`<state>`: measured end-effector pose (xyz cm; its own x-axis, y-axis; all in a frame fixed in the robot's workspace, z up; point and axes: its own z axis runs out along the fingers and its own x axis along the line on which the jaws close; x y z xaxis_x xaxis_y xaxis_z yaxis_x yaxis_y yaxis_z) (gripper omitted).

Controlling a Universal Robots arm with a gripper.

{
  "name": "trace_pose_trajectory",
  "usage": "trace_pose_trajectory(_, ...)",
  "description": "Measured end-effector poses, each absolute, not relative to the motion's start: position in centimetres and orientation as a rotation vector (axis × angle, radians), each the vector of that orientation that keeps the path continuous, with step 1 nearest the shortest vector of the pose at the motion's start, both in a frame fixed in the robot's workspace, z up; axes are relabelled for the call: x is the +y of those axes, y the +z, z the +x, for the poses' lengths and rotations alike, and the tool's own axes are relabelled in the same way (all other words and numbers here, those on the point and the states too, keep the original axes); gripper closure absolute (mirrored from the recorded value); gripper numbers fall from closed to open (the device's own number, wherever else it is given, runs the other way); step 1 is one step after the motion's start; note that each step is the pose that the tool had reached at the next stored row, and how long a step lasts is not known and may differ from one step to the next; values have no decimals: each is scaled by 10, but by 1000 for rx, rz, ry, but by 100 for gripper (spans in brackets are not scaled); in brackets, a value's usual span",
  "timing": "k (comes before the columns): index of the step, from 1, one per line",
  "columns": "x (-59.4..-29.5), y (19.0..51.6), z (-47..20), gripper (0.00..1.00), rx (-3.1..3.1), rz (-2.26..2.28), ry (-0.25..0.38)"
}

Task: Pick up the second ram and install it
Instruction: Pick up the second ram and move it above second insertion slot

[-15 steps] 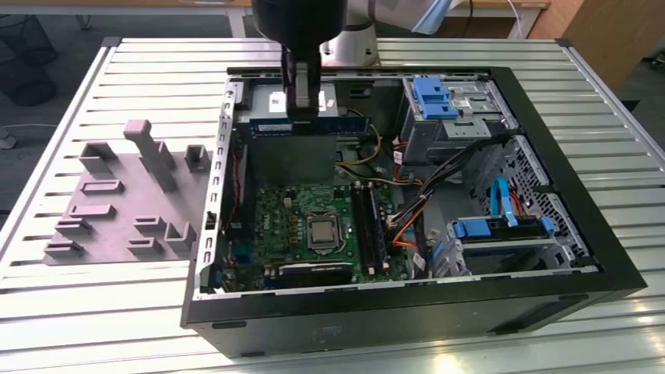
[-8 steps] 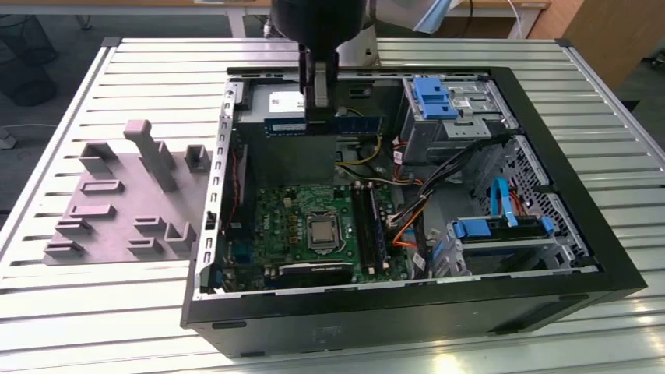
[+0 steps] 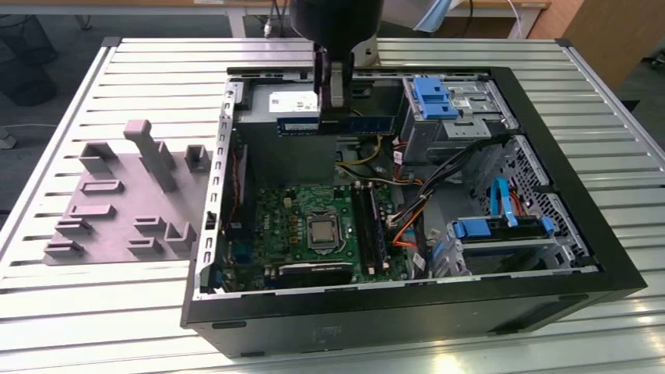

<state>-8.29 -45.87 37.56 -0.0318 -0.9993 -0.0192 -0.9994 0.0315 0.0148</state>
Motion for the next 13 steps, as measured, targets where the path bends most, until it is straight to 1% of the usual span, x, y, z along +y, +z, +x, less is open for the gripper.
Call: trace_pose_trajectory(13,-459,375,-62,86,2275,-2161,38)
